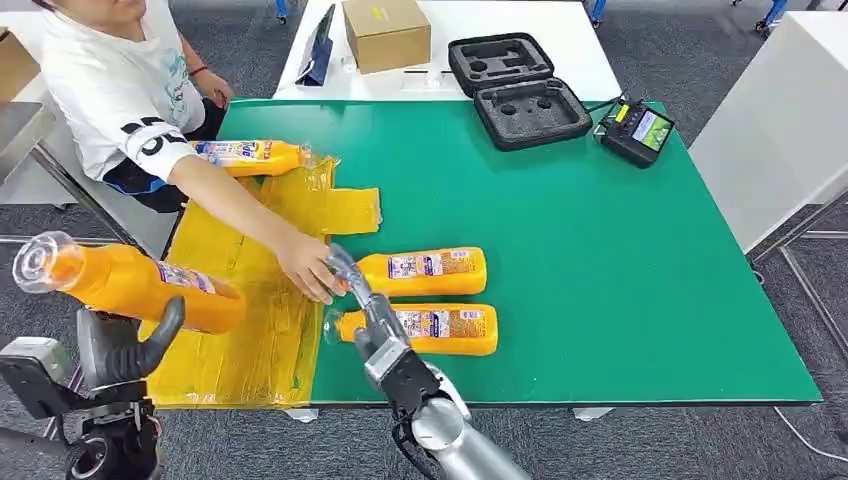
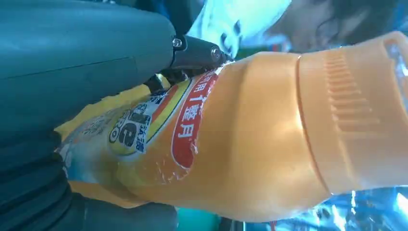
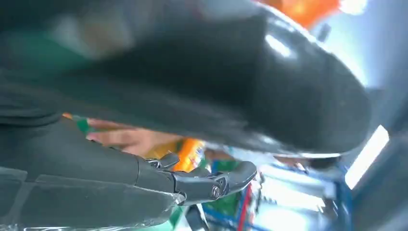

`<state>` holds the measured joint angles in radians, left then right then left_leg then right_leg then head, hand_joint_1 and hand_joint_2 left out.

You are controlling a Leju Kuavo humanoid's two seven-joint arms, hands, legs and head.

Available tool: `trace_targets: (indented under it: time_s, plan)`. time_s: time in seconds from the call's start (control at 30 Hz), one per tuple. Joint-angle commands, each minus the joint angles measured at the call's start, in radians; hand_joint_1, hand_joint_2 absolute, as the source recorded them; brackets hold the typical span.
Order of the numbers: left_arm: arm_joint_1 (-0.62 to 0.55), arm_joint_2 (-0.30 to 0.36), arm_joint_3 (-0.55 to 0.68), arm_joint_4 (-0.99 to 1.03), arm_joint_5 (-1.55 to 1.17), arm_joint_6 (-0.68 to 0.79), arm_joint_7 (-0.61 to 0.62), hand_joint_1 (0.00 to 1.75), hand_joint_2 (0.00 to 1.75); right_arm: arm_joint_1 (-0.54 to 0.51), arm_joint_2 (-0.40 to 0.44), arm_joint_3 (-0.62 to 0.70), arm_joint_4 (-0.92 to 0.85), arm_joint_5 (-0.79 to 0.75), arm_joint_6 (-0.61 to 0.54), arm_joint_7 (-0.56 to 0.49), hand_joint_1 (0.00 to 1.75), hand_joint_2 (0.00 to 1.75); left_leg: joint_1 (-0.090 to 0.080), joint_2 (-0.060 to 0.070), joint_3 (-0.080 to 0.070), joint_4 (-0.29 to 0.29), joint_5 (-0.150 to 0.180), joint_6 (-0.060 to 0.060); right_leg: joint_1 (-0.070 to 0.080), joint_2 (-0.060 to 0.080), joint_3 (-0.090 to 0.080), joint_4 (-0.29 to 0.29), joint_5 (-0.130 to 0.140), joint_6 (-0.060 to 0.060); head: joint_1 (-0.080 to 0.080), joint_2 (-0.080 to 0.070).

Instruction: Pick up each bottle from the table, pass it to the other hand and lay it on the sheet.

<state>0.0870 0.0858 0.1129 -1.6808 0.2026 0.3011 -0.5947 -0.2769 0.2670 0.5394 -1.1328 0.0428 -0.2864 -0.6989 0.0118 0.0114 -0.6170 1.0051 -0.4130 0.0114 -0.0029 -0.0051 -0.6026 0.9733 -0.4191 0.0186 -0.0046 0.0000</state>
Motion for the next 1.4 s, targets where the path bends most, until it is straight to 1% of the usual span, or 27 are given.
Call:
trace_targets:
  time_s: [0.03, 0.07, 0.13, 0.17, 0.2, 0.3, 0.33, 0.37, 0.4, 0.43, 0.47, 0.5, 0.53, 0.6, 0.63, 0.67, 0.73, 0.8, 0.83, 0.9, 0.97, 1.07, 1.1, 1.17, 1.33, 1.4]
  plan:
    - [-0.2, 0.116, -0.049, 0.236, -0.62, 0.155, 0.104, 1.75, 1.75, 0.058, -0.057, -0.026, -0.263, -0.021, -0.064, 0.001, 0.0, 0.0, 0.0, -0.006, 0.003, -0.001, 0.0, 0.0, 0.0, -0.005, 0.004, 0.0, -0.002, 0.0, 0.0, 0.0]
    - [-0.225, 0.117, -0.057, 0.265, -0.67, 0.163, 0.12, 1.75, 1.75, 0.058, -0.06, -0.024, -0.264, -0.022, -0.06, 0.001, 0.0, 0.0, 0.0, -0.01, 0.004, -0.002, 0.0, 0.0, -0.001, -0.009, 0.007, 0.0, -0.003, 0.0, 0.0, 0.0]
    - [-0.26, 0.146, -0.08, 0.342, -0.771, 0.156, 0.156, 1.75, 1.75, 0.06, -0.065, -0.017, -0.268, -0.014, -0.054, 0.001, 0.0, 0.0, -0.001, -0.007, 0.003, -0.002, 0.001, 0.0, -0.001, -0.007, 0.005, -0.001, -0.002, 0.0, 0.0, 0.0]
    - [-0.263, 0.151, -0.081, 0.363, -0.794, 0.16, 0.162, 1.75, 1.75, 0.059, -0.066, -0.015, -0.264, -0.013, -0.052, 0.001, 0.0, 1.75, 0.0, -0.008, 0.005, -0.002, 0.001, 0.0, -0.001, -0.007, 0.006, -0.001, -0.002, 0.0, 0.0, 0.0]
    - [-0.269, 0.17, -0.1, 0.403, -0.853, 0.14, 0.183, 1.75, 1.75, 0.058, -0.066, -0.01, -0.264, -0.01, -0.046, 0.001, 0.0, 1.75, 0.0, -0.006, 0.003, -0.002, 0.001, 0.0, 0.0, -0.005, 0.005, -0.001, -0.001, 0.0, 0.0, 0.0]
    - [-0.299, 0.19, -0.124, 0.475, -0.938, 0.095, 0.213, 1.75, 1.75, 0.055, -0.062, -0.001, -0.289, -0.012, -0.028, 0.001, 0.0, 1.75, -0.001, -0.005, 0.007, -0.003, 0.0, 0.0, -0.001, -0.004, 0.007, -0.001, -0.002, -0.001, 0.0, 0.0]
    - [-0.313, 0.2, -0.139, 0.499, -0.972, 0.065, 0.23, 1.75, 1.75, 0.05, -0.066, 0.017, -0.302, 0.003, -0.03, 0.001, 0.0, 1.75, 0.0, -0.004, 0.005, -0.002, 0.0, 0.0, -0.001, -0.003, 0.006, -0.001, -0.001, -0.001, 0.0, 0.0]
    - [-0.321, 0.2, -0.141, 0.51, -0.978, 0.059, 0.231, 1.75, 1.75, 0.046, -0.069, 0.027, -0.305, 0.011, -0.032, 0.001, 0.0, 1.75, 0.0, -0.004, 0.006, -0.002, 0.0, 0.0, -0.001, -0.004, 0.007, -0.001, -0.002, -0.001, 0.0, 0.0]
    - [-0.338, 0.201, -0.151, 0.534, -0.994, 0.038, 0.24, 1.75, 1.75, 0.036, -0.071, 0.05, -0.297, 0.025, -0.037, 0.001, 0.0, 1.75, -0.001, -0.004, 0.004, -0.001, 0.0, 0.0, -0.001, -0.004, 0.005, 0.0, -0.002, -0.001, 0.0, 0.0]
    - [-0.346, 0.2, -0.154, 0.547, -1.004, 0.031, 0.242, 1.75, 1.75, 0.029, -0.074, 0.065, -0.29, 0.032, -0.037, 0.001, 0.0, 1.75, 0.0, -0.005, 0.007, -0.002, -0.001, -0.001, 0.0, -0.004, 0.007, 0.0, -0.003, -0.001, 0.0, 0.0]
    - [-0.355, 0.192, -0.155, 0.565, -1.015, 0.028, 0.243, 1.75, 1.75, 0.017, -0.077, 0.086, -0.271, 0.048, -0.031, 0.001, 0.0, 1.75, 0.0, -0.003, 0.004, -0.001, 0.0, 0.0, 0.0, -0.003, 0.004, 0.0, -0.001, 0.0, 0.0, 0.0]
    - [-0.355, 0.192, -0.155, 0.565, -1.015, 0.028, 0.243, 1.75, 1.75, 0.017, -0.077, 0.086, -0.271, 0.048, -0.031, 0.001, 0.0, 1.75, 0.0, -0.003, 0.006, -0.001, 0.0, 0.0, 0.0, -0.003, 0.006, -0.001, -0.002, -0.001, 0.0, 0.0]
    - [-0.355, 0.192, -0.155, 0.565, -1.015, 0.028, 0.243, 1.75, 1.75, 0.017, -0.077, 0.086, -0.271, 0.048, -0.031, 0.001, 0.0, 1.75, 0.0, -0.002, 0.004, -0.001, 0.0, 0.0, 0.0, -0.002, 0.005, -0.001, -0.001, 0.0, 0.0, 0.0]
    - [-0.355, 0.192, -0.155, 0.565, -1.015, 0.028, 0.243, 1.75, 1.75, 0.017, -0.077, 0.086, -0.271, 0.048, -0.031, 0.001, 0.0, 1.75, 0.0, -0.004, 0.01, -0.002, -0.002, 0.0, 0.0, -0.003, 0.011, -0.001, -0.003, -0.001, 0.0, 0.0]
    - [-0.355, 0.192, -0.155, 0.565, -1.015, 0.028, 0.243, 1.75, 1.75, 0.017, -0.077, 0.086, -0.271, 0.048, -0.031, 0.001, 0.0, 1.75, 0.0, -0.004, 0.01, -0.001, -0.002, 0.0, 0.0, -0.003, 0.011, -0.001, -0.003, 0.0, 0.0, 0.0]
    - [-0.355, 0.192, -0.155, 0.565, -1.015, 0.028, 0.243, 1.75, 1.75, 0.017, -0.077, 0.086, -0.271, 0.048, -0.031, 0.001, 0.0, 1.75, 0.0, -0.002, 0.003, -0.001, 0.0, 0.0, 0.0, -0.001, 0.004, -0.001, -0.001, 0.0, 0.0, 0.0]
    - [-0.355, 0.192, -0.155, 0.565, -1.015, 0.028, 0.243, 1.75, 1.75, 0.017, -0.077, 0.086, -0.271, 0.048, -0.031, 0.001, 0.0, 1.75, 0.0, -0.004, 0.008, -0.001, -0.002, 0.0, 0.0, -0.002, 0.009, 0.0, -0.003, 0.0, 0.0, 0.0]
    - [-0.355, 0.192, -0.155, 0.565, -1.015, 0.028, 0.243, 1.75, 1.75, 0.017, -0.077, 0.086, -0.271, 0.048, -0.031, 0.001, 0.0, 1.75, 0.0, -0.002, 0.005, -0.001, -0.001, 0.0, 0.0, -0.001, 0.006, 0.0, -0.001, 0.0, -0.001, 0.0]
    - [-0.361, 0.185, -0.163, 0.579, -1.035, 0.021, 0.252, 1.75, 1.75, 0.005, -0.081, 0.106, -0.253, 0.071, -0.032, 0.001, 0.0, 1.75, 0.0, -0.001, 0.003, -0.001, 0.0, 0.0, 0.0, -0.001, 0.004, 0.0, -0.001, 0.0, 0.0, 0.0]
    - [-0.384, 0.173, -0.17, 0.617, -1.049, 0.003, 0.256, 1.75, 1.75, -0.011, -0.078, 0.133, -0.227, 0.087, -0.021, 0.001, 0.0, 1.75, 0.0, -0.003, 0.006, -0.001, -0.001, 0.0, 0.0, -0.002, 0.007, 0.0, -0.002, 0.0, 0.0, 0.0]
    - [-0.415, 0.182, -0.207, 0.656, -1.105, 0.0, 0.271, 1.75, 1.75, -0.013, -0.066, 0.14, -0.208, 0.082, -0.007, 0.001, 0.0, 1.75, 0.0, -0.003, 0.004, -0.001, 0.0, 0.0, -0.001, -0.002, 0.005, 0.0, -0.001, -0.001, 0.0, 0.0]
    - [-0.468, 0.189, -0.252, 0.702, -1.145, -0.056, 0.298, 1.75, 1.75, -0.016, -0.052, 0.136, -0.184, 0.074, 0.003, 0.001, 0.0, 1.75, 0.0, -0.003, 0.003, -0.001, 0.001, 0.0, 0.0, -0.003, 0.005, -0.001, -0.001, -0.001, 0.0, 0.0]
    - [-0.475, 0.191, -0.259, 0.708, -1.152, -0.064, 0.303, 1.75, 1.75, -0.015, -0.05, 0.134, -0.181, 0.073, 0.004, 0.001, 0.0, 1.75, 0.0, -0.004, 0.007, -0.002, 0.0, -0.001, 0.0, -0.003, 0.007, -0.001, -0.002, -0.001, 0.0, 0.0]
    - [-0.494, 0.197, -0.281, 0.729, -1.175, -0.092, 0.317, 1.75, 1.75, -0.009, -0.053, 0.133, -0.185, 0.072, 0.012, 0.001, 0.0, 1.75, 0.0, -0.002, 0.002, -0.001, 0.001, 0.0, 0.0, -0.002, 0.003, 0.0, 0.0, 0.0, 0.0, 0.0]
    - [-0.53, 0.233, -0.352, 0.784, -1.245, -0.18, 0.334, 1.75, 1.75, 0.003, -0.054, 0.121, -0.185, 0.049, 0.042, 0.001, 0.0, 1.75, 0.0, -0.002, 0.004, -0.001, 0.0, 0.0, 0.0, -0.001, 0.005, -0.001, -0.001, 0.0, 0.0, 0.0]
    - [-0.53, 0.233, -0.352, 0.784, -1.245, -0.18, 0.334, 1.75, 1.75, 0.003, -0.054, 0.121, -0.185, 0.049, 0.042, 0.001, 0.0, 1.75, 0.0, -0.001, 0.002, -0.001, 0.0, 0.0, 0.0, -0.001, 0.003, -0.001, 0.0, 0.0, 0.0, 0.0]
